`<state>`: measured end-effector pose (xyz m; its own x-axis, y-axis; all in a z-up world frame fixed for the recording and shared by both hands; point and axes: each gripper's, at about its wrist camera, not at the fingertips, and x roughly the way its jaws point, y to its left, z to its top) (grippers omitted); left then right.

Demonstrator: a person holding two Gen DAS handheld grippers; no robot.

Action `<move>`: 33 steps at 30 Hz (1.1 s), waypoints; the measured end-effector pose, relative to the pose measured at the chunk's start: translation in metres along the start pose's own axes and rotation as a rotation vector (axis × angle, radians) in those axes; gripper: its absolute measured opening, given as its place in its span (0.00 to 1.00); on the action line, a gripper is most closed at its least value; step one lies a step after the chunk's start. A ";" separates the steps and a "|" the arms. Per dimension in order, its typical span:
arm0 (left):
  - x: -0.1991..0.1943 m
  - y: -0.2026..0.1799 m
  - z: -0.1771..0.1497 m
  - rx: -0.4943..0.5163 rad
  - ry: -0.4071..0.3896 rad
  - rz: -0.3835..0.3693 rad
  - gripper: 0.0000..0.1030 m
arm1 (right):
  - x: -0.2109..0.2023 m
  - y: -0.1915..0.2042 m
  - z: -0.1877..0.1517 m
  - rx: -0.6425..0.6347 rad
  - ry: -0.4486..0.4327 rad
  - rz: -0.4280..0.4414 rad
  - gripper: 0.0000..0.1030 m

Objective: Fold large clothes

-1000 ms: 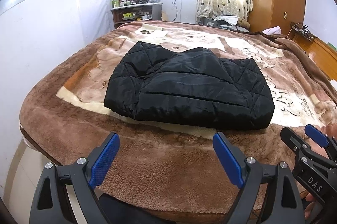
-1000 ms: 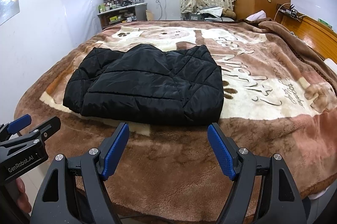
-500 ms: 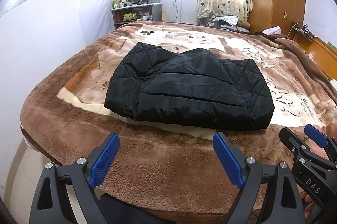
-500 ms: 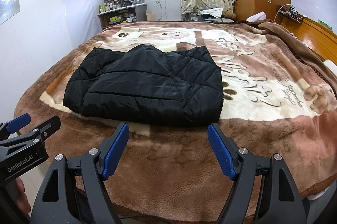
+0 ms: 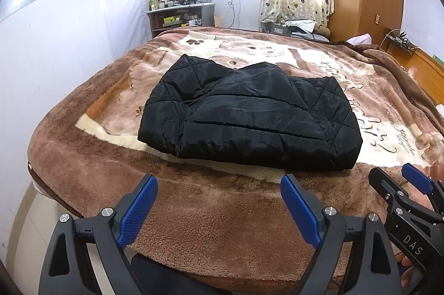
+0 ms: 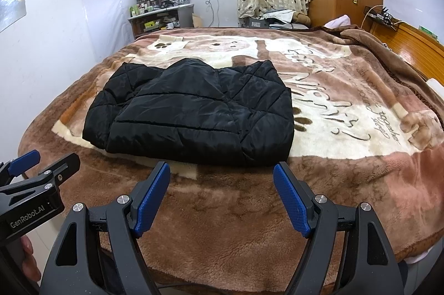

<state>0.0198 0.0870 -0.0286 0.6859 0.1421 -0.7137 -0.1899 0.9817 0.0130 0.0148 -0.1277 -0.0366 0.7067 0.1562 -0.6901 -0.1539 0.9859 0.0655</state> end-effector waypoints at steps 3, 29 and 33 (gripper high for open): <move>0.000 -0.001 -0.001 -0.001 0.003 0.000 0.88 | 0.000 0.000 0.000 -0.001 0.000 0.000 0.74; 0.001 -0.001 -0.002 -0.003 -0.009 0.024 0.88 | 0.001 -0.005 -0.001 0.004 0.005 -0.002 0.74; 0.001 -0.001 -0.003 -0.005 -0.004 0.023 0.88 | 0.001 -0.005 -0.002 0.007 0.008 -0.005 0.74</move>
<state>0.0190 0.0862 -0.0313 0.6839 0.1647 -0.7107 -0.2088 0.9776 0.0256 0.0146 -0.1324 -0.0394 0.7017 0.1506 -0.6964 -0.1454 0.9871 0.0670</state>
